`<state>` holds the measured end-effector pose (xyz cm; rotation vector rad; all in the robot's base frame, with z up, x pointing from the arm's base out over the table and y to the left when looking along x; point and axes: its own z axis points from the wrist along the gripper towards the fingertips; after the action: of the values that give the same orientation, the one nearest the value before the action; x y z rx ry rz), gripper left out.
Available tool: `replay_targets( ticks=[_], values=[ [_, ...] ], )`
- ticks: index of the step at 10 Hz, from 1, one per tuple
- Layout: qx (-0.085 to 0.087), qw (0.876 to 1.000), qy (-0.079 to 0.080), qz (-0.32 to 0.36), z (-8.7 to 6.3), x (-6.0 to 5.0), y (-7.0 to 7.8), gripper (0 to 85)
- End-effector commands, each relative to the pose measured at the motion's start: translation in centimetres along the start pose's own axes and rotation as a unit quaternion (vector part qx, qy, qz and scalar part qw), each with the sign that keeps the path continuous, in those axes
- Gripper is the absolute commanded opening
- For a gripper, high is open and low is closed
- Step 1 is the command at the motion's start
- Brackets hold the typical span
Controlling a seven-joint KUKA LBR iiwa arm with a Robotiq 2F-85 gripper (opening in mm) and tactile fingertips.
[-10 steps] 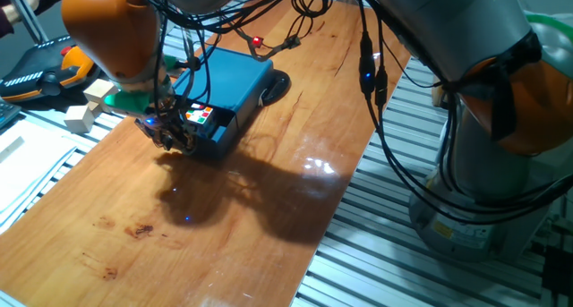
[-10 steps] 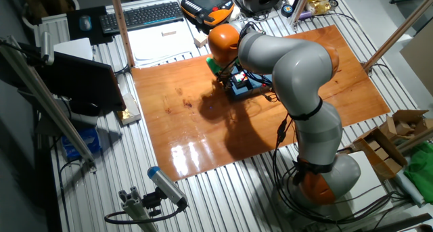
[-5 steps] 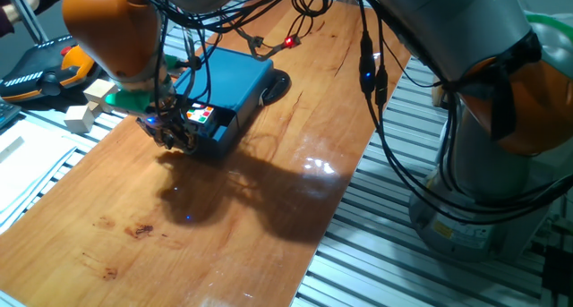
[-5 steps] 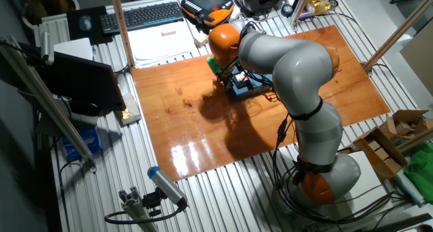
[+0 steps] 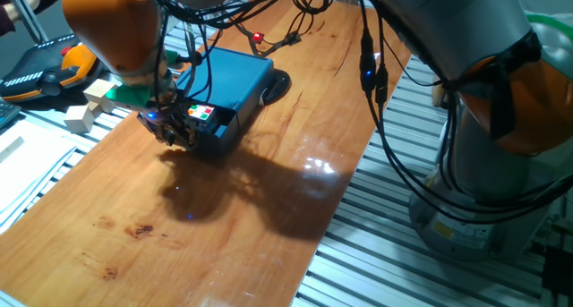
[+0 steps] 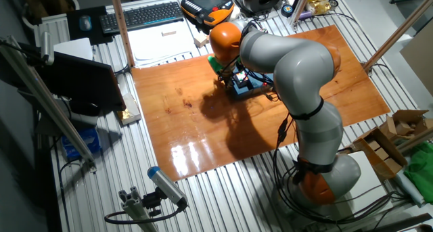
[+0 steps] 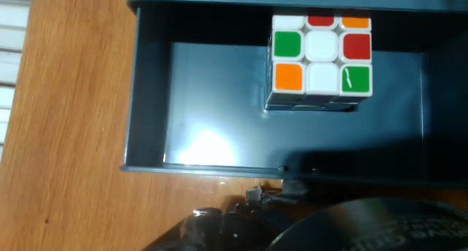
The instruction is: Grasp the handle and close the drawer
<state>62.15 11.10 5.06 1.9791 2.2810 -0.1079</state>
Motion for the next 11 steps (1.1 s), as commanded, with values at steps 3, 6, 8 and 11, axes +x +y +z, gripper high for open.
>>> replay_targets(
  ticks=[3, 6, 8, 11],
  values=[
    [0.0, 1.0, -0.004, -0.002, 0.0, -0.4, -0.1, 2.0],
    [-0.002, 1.0, -0.005, -0.003, 0.1, -0.9, -0.3, 2.0],
    [-0.003, 1.0, -0.006, -0.004, 0.3, -1.0, -0.4, 2.0],
    [-0.004, 1.0, -0.006, -0.005, 0.4, -1.4, -0.6, 2.0]
  ],
)
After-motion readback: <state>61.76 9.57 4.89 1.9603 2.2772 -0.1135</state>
